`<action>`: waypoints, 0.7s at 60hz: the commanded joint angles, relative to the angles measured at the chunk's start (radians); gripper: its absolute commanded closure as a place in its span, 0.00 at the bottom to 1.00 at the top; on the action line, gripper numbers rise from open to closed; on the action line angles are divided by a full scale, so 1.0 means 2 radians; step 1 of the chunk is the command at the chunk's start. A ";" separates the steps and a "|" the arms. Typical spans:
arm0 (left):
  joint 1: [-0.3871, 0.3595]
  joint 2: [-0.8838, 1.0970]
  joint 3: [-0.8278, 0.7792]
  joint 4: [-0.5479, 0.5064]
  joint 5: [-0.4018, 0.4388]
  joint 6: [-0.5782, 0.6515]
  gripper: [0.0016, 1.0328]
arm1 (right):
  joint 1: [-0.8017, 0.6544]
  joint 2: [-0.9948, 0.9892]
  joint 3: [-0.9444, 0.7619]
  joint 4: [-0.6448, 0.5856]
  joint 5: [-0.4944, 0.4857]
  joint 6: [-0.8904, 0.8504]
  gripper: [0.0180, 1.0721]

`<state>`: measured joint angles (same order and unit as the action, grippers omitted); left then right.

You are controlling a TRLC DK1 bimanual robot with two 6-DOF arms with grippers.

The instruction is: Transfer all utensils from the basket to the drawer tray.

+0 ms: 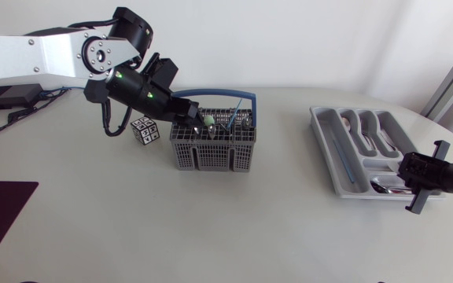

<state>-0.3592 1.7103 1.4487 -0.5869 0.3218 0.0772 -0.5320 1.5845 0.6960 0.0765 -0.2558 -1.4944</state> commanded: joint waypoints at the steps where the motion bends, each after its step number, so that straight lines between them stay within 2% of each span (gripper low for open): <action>1: 0.006 0.013 0.017 -0.008 -0.005 -0.015 0.16 | -0.005 0.022 -0.020 0.036 0.013 -0.030 0.94; 5: 0.008 0.014 0.014 -0.009 -0.007 -0.018 0.16 | -0.006 0.032 -0.027 0.055 0.020 -0.038 0.92; 7: 0.009 0.015 0.014 -0.009 -0.007 -0.019 0.16 | -0.006 0.034 -0.031 0.065 0.022 -0.040 0.86; 13: 0.013 0.017 0.015 -0.011 -0.010 -0.023 0.16 | -0.008 0.030 -0.044 0.081 0.027 -0.042 0.50; 16: 0.013 0.018 0.017 -0.012 -0.010 -0.023 0.17 | -0.010 0.024 -0.047 0.081 0.029 -0.041 0.29; 19: 0.015 0.018 0.017 -0.012 -0.010 -0.026 0.19 | -0.011 0.015 -0.050 0.081 0.028 -0.037 0.19; 24: 0.018 0.021 0.019 -0.012 -0.011 -0.029 0.19 | -0.012 -0.005 -0.049 0.075 0.026 -0.019 0.13; 28: 0.021 0.025 0.020 -0.012 -0.012 -0.034 0.24 | -0.012 -0.031 -0.043 0.049 0.020 0.000 0.09; 37: 0.019 0.034 0.030 -0.012 -0.014 -0.048 0.31 | -0.001 -0.082 -0.034 -0.016 0.001 0.035 0.09; 42: 0.015 0.038 0.037 -0.012 -0.015 -0.055 0.39 | 0.014 -0.100 -0.040 -0.034 -0.001 0.048 0.09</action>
<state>-0.3256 1.7622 1.4803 -0.6022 0.2996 0.0059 -0.5301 1.4174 0.6178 0.0418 -0.2481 -1.4384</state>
